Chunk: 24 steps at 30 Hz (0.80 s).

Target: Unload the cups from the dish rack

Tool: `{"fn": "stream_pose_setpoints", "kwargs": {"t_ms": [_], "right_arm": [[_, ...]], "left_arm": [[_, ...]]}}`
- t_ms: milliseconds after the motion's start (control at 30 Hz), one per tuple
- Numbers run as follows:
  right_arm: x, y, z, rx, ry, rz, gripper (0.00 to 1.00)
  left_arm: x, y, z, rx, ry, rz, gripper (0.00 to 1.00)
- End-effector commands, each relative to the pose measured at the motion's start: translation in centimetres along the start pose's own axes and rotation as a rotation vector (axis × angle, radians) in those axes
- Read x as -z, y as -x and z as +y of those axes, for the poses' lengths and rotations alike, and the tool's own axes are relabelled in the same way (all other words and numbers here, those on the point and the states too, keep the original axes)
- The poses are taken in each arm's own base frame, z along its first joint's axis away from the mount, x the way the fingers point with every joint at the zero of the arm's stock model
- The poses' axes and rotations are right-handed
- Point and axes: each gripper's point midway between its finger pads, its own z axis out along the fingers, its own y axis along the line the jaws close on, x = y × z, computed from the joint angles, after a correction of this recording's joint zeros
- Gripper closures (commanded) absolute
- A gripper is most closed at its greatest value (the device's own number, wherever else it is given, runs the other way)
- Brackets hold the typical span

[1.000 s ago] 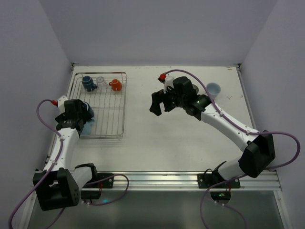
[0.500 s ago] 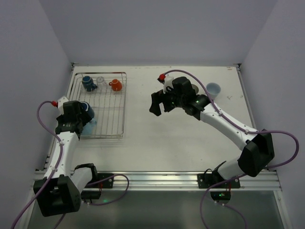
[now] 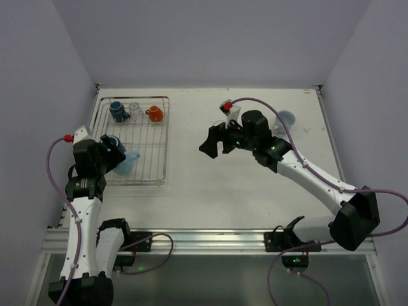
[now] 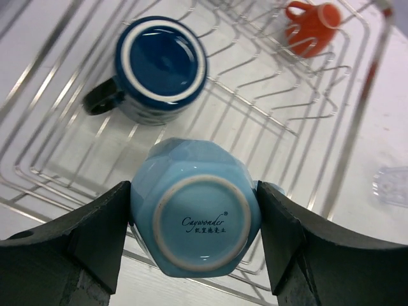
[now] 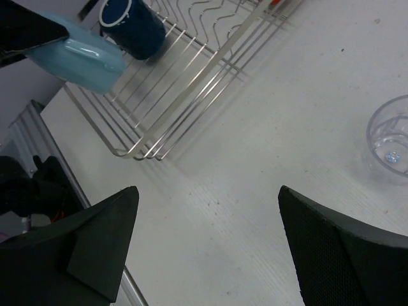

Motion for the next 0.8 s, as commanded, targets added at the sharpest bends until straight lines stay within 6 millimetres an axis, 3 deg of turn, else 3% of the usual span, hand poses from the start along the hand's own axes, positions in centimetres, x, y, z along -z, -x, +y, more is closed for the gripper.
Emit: {"fn": "stream_pose_setpoints", "kwargs": {"t_ms": [0,33,100,167,200,233,267,333,400,433,467,533,567,633,767], "right_arm": [[2.0,3.7,3.8,-0.004,0.167,-0.184,0.07],[2.8,4.9,4.7,0.000,0.202,-0.238,0.07],[3.2,4.5,5.6,-0.065,0.252,-0.242,0.07],[4.4,5.9,6.6,-0.113,0.300,-0.330,0.07],[4.1,4.5,5.9,-0.225,0.286,-0.332,0.07],[5.6,6.4,6.8,-0.236,0.335,-0.441,0.07],[5.1,4.3,5.9,-0.290,0.323,-0.434,0.07],[6.1,5.1,6.0,-0.359,0.361,-0.524,0.08],[5.8,3.8,5.7,-0.400,0.377,-0.519,0.09],[6.2,4.2,6.2,-0.385,0.411,-0.549,0.11],[5.6,3.7,6.2,-0.383,0.417,-0.537,0.12],[5.4,3.9,7.1,-0.348,0.461,-0.531,0.16],[5.5,4.1,7.8,-0.325,0.495,-0.520,0.17],[5.1,4.2,8.7,-0.279,0.524,-0.517,0.18],[4.5,5.2,8.6,-0.219,0.495,-0.544,0.18]], "left_arm": [[3.4,3.5,-6.2,0.022,-0.306,-0.067,1.00],[3.9,3.6,-7.0,0.024,-0.349,-0.064,1.00],[5.5,4.1,-9.3,0.036,-0.478,-0.060,1.00],[6.7,4.5,-10.8,0.068,-0.563,-0.065,1.00],[7.9,5.2,-12.2,0.067,-0.656,-0.090,1.00],[8.3,5.2,-12.9,0.079,-0.700,-0.091,1.00],[9.7,5.9,-14.4,0.103,-0.793,-0.098,1.00],[10.9,6.3,-15.8,0.131,-0.889,-0.104,1.00],[12.8,6.7,-17.8,0.177,-1.028,-0.127,1.00],[13.0,5.5,-18.6,0.194,-1.076,-0.092,1.00],[14.1,6.3,-19.5,0.237,-1.137,-0.114,1.00],[14.6,4.7,-21.1,0.271,-1.201,-0.054,1.00],[15.1,5.2,-21.6,0.308,-1.229,-0.067,1.00],[15.1,4.2,-22.8,0.344,-1.260,-0.004,1.00],[15.9,3.9,-24.4,0.381,-1.318,0.034,1.00]]}}
